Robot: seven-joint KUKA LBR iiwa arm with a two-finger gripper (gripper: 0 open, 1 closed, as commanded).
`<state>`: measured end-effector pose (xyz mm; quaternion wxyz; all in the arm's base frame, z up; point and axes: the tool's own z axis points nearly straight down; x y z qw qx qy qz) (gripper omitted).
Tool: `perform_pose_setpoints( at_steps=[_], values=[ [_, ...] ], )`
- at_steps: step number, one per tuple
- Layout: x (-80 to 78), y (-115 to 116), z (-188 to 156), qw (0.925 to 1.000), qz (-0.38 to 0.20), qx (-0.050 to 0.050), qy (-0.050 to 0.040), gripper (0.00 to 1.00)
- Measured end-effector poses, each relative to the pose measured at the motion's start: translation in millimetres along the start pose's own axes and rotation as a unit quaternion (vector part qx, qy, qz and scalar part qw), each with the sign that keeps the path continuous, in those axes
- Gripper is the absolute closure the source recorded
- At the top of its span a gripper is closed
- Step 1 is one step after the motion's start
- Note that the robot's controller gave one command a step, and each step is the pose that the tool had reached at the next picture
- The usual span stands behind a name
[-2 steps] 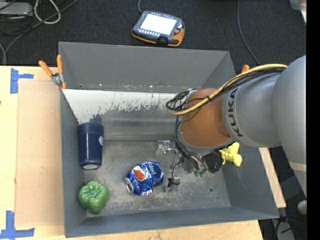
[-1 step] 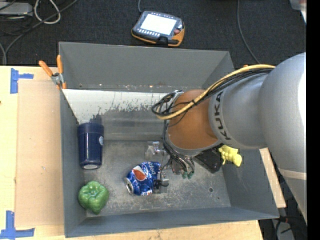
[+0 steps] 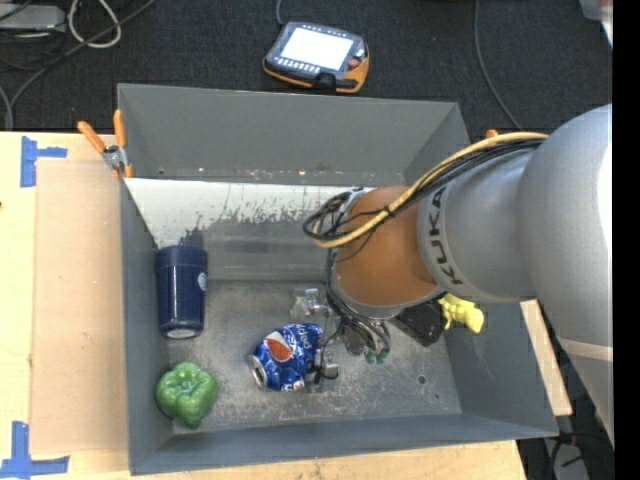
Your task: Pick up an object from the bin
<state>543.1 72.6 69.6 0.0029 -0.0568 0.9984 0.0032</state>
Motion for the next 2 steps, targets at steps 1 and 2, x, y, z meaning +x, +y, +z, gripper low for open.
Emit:
perform_pose_setpoints(
  at_steps=[1, 2],
  values=[
    [-48.3, -0.8, -62.3, 0.9986, -0.053, -0.001, 0.0005, 1.00],
    [-48.3, -0.8, -62.3, 0.9986, -0.052, -0.001, 0.0005, 1.00]
  ],
)
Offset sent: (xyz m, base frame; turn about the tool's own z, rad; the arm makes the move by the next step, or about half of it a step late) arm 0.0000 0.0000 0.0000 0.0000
